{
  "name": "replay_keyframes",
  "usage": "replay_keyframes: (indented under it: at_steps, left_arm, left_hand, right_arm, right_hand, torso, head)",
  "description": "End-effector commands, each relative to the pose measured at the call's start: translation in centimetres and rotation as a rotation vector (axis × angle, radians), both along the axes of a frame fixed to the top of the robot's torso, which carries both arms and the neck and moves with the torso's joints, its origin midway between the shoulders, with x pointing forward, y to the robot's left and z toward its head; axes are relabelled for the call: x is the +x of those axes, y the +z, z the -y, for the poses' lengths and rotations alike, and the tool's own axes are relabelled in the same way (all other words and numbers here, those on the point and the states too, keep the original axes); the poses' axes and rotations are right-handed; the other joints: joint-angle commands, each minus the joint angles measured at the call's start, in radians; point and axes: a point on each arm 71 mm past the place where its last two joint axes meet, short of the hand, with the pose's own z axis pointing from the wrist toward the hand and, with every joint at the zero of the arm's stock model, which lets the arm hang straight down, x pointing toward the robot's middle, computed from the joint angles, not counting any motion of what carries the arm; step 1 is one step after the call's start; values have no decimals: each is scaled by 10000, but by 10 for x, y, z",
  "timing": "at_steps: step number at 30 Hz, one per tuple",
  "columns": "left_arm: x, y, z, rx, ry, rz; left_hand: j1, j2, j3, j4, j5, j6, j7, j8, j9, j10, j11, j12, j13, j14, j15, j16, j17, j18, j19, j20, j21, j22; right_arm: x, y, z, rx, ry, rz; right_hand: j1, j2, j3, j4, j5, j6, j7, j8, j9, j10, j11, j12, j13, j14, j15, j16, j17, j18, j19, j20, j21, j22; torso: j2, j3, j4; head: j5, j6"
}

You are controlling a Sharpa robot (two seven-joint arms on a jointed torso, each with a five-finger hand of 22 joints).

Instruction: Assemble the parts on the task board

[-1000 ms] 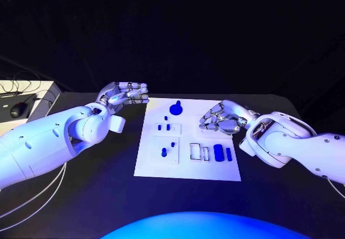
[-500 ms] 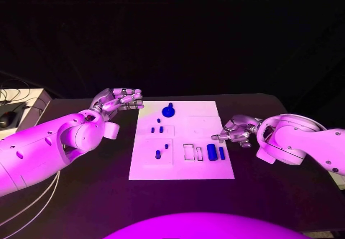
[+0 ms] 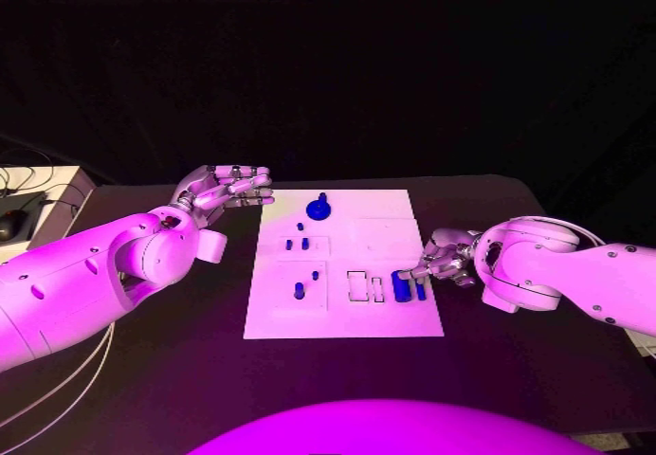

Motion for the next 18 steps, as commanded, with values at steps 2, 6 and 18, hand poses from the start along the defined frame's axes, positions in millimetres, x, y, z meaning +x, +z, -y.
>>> replay_keyframes:
  at_steps: [2, 6, 18]
  left_arm:
    - [-1, 1, 2, -151, -185, 119]
    - [-1, 1, 1, -137, -163, 116]
    - [-2, 2, -1, -107, -138, 95]
  left_hand:
    - [-48, -29, 5, 68, 11, -38, -13, -42, -8, -35, 6, -36, -4, 45, 45, 12, 13, -111, 52, -11, 61, -15]
    - [-48, -29, 5, 68, 11, -38, -13, -42, -8, -35, 6, -36, -4, 45, 45, 12, 13, -111, 52, -11, 61, -15]
    - [-44, -47, -9, 107, 11, -80, 28, -42, -8, -64, 20, -38, -4, 39, 52, 10, 20, -110, 50, -6, 62, -32]
  right_arm:
    - [2, -7, -2, -856, 307, 87]
    - [2, -12, -6, -983, 436, 123]
    - [7, -21, -16, -1307, 701, 246]
  right_hand:
    - [-149, -6, -37, -9, 31, 66, -9, -64, 52, 84, -24, 37, 17, 67, -7, 53, 39, -105, 578, -67, 64, 1178]
    - [-149, -6, -37, -9, 31, 66, -9, -64, 52, 84, -24, 37, 17, 67, -7, 53, 39, -105, 578, -67, 64, 1178]
    - [-235, -28, -31, -27, -81, 51, 5, -134, 157, 60, -12, 18, 40, 72, 4, 92, 134, -111, 570, -58, 158, 1194]
  torso:
    - [8, -5, 5]
    - [17, -5, -4]
    - [26, 2, -1]
  head:
    - [19, -27]
    - [40, -54]
    - [80, -132]
